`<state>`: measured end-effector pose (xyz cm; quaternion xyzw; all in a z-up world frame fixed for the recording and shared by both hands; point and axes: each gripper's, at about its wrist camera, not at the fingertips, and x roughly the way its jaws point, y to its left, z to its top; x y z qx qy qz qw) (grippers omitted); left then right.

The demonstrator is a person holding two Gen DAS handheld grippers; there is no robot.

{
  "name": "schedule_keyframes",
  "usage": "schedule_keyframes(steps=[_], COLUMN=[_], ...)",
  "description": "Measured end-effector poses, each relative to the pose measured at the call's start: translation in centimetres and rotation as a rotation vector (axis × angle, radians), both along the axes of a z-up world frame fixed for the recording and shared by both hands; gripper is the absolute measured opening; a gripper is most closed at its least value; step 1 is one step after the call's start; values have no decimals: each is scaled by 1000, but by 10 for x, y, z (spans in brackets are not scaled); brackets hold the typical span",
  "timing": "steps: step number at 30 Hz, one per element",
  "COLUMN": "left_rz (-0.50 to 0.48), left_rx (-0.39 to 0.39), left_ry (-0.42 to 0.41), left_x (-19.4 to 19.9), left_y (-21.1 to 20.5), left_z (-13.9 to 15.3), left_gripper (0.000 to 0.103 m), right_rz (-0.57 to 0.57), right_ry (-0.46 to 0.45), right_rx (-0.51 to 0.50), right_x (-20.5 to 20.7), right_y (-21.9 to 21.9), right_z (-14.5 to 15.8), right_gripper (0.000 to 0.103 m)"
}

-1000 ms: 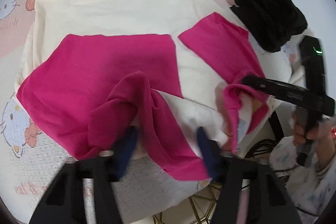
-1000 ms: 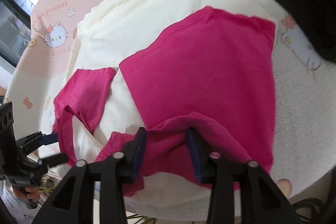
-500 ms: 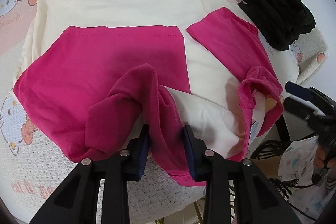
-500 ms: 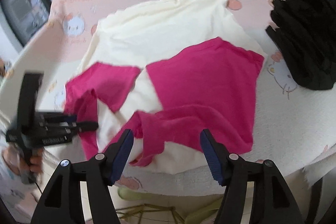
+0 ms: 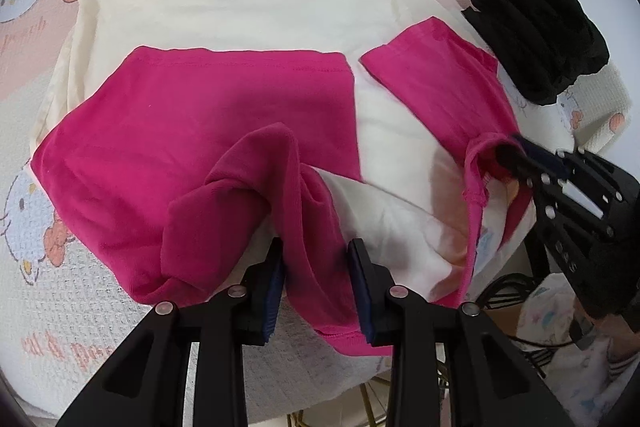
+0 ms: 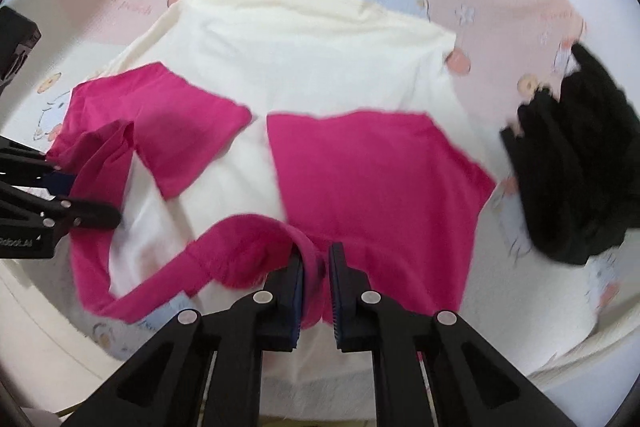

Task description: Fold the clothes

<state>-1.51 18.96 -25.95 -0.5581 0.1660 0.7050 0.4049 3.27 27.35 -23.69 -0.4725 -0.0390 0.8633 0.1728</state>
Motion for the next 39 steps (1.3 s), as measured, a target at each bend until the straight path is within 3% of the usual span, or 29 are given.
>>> schedule_keyframes(steps=[4, 10, 15, 24, 31, 34, 35, 36, 37, 39], left_rz=[27, 59, 96, 117, 168, 211, 227, 242, 254, 260], left_rx=[4, 21, 9, -44, 38, 145, 182, 204, 217, 234], left_ry=[11, 50, 78, 82, 49, 41, 24, 7, -9, -10], left_x=[-5, -26, -47, -67, -75, -74, -73, -73, -73, -71], left_y=[-1, 4, 15, 20, 10, -2, -7, -12, -15, -21], left_z=[14, 35, 36, 5, 5, 20, 25, 28, 30, 34], left_gripper=[28, 28, 28, 28, 28, 29, 30, 42, 66, 84], right_rz=[-71, -242, -345, -323, -281, -309, -318, -327, -335, -339], right_ry=[26, 75, 93, 72, 72, 96, 109, 122, 136, 180], right_rx=[16, -117, -259, -300, -358, -426, -446, -465, -484, -538], right_x=[-4, -1, 7, 0, -14, -9, -7, -4, -1, 9], right_y=[18, 72, 106, 115, 129, 136, 139, 142, 144, 150], right_z=[11, 21, 14, -9, -31, -33, -31, -29, -27, -19], right_gripper=[9, 9, 9, 9, 13, 18, 26, 31, 41, 59])
